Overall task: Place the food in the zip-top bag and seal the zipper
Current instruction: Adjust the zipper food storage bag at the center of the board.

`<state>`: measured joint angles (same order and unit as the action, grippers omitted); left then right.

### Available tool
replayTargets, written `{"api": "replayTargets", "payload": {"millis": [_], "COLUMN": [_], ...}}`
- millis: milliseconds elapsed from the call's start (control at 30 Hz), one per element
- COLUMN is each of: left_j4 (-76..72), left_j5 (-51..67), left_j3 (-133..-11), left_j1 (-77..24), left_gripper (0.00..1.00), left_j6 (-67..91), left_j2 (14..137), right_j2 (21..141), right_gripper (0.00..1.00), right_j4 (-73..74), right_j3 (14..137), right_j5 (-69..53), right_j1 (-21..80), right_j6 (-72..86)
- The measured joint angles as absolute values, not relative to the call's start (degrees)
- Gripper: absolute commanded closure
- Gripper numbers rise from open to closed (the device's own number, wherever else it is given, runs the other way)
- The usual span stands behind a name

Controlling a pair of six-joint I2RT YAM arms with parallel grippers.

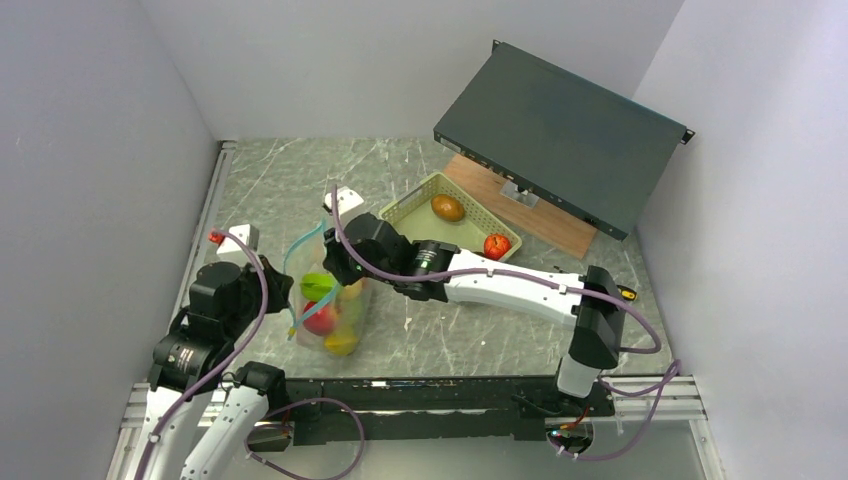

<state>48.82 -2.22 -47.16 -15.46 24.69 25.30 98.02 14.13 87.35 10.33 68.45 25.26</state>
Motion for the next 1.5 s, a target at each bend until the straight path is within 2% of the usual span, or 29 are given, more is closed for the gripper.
{"api": "replayTargets", "payload": {"millis": [233, 400, 600, 833, 1033, 1367, 1400, 1500], "left_j4": [54.0, 55.3, 54.3, 59.5, 58.0, 56.8, 56.5, 54.8], "left_j5": [-0.9, 0.3, -0.4, -1.2, -1.2, -2.3, -2.2, -1.8], "left_j3": [-55.2, -59.7, -54.2, -56.1, -59.1, -50.8, -50.8, -50.8], "left_j1": [-15.5, -15.5, -15.5, -15.5, -15.5, -15.5, -15.5, -15.5], "left_gripper": [1.0, 1.0, 1.0, 1.0, 1.0, 1.0, 1.0, 1.0], "left_j6": [28.2, 29.4, 29.4, 29.1, 28.2, 26.1, 25.9, 25.2], "left_j2": [32.0, 33.3, 30.4, 38.5, 32.2, 32.7, 31.9, 28.1], "right_j2": [98.9, 95.3, 94.2, 97.3, 95.5, 94.8, 94.8, 94.8], "right_gripper": [1.0, 1.0, 1.0, 1.0, 1.0, 1.0, 0.97, 0.77], "right_j4": [16.8, 15.0, 11.6, 11.9, 11.2, 9.8, 9.6, 9.4], "right_j3": [91.5, 90.7, 87.9, 87.8, 87.7, 84.4, 84.4, 84.4], "right_j5": [10.5, 10.0, 9.5, 10.5, 10.4, 11.0, 11.0, 10.5], "right_j1": [69.0, 70.0, 70.3, 70.3, 70.3, 70.3, 70.3, 70.3], "right_j6": [22.9, 21.4, 21.6, 20.6, 20.9, 23.2, 23.2, 23.0]}}
